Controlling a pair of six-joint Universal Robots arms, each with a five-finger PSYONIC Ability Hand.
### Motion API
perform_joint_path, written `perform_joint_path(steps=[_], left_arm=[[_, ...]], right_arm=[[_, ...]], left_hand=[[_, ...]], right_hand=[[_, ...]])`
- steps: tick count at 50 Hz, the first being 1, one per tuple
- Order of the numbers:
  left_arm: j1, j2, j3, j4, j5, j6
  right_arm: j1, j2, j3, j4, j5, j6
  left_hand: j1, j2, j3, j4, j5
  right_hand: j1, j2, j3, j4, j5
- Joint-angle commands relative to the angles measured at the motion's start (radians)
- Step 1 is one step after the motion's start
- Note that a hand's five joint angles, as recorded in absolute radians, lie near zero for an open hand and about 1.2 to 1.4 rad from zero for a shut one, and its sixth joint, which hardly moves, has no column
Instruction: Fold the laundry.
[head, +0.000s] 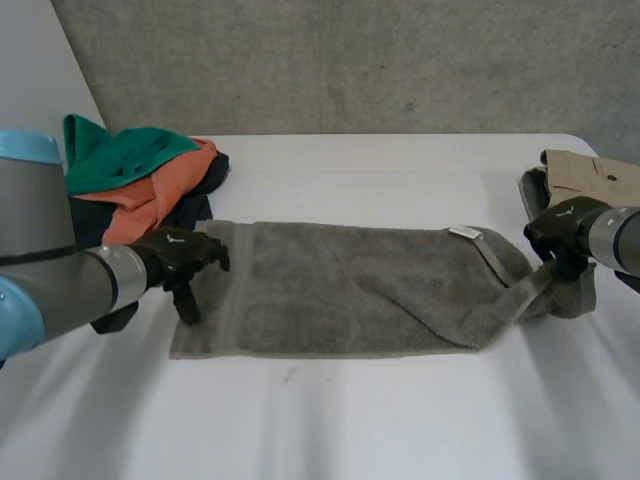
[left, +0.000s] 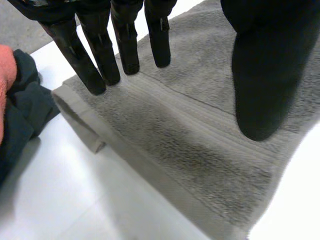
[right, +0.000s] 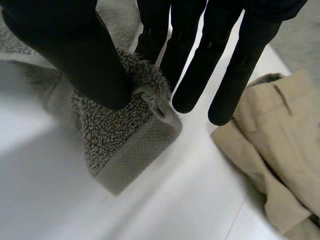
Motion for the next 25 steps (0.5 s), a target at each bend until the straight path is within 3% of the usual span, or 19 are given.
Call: perform_joint_path(steps=[1, 6, 12, 25], left_arm=[[-0.068, 0.116, -0.211, 0.195, -0.044, 0.000], [-0.117, 0.093, -0.248, 0.307, -0.103, 0.000], [-0.166, 0.034, -0.243, 0.318, -0.163, 0.000], [-0.203, -0.043, -0.222, 0.360, -0.192, 0.035]], right_arm=[[-0.012, -0.047, 0.111, -0.173, -0.008, 0.055], [-0.009, -0.050, 0.131, -0.201, -0.006, 0.061], [-0.009, -0.050, 0.143, -0.200, -0.008, 0.063], [-0.013, -0.063, 0.185, -0.213, -0.014, 0.063]], left_hand=[[-0.102, -0.122, -0.123, -0.118, -0.119], [0.015, -0.005, -0.006, -0.001, -0.002], [0.074, 0.054, 0.053, 0.058, 0.057], [0.150, 0.130, 0.129, 0.134, 0.133]], right_hand=[[0.265, 0.222, 0.211, 0.204, 0.233], [0.265, 0.222, 0.211, 0.204, 0.233], [0.265, 0.222, 0.211, 0.204, 0.233], [0.265, 0.222, 0.211, 0.204, 0.233]])
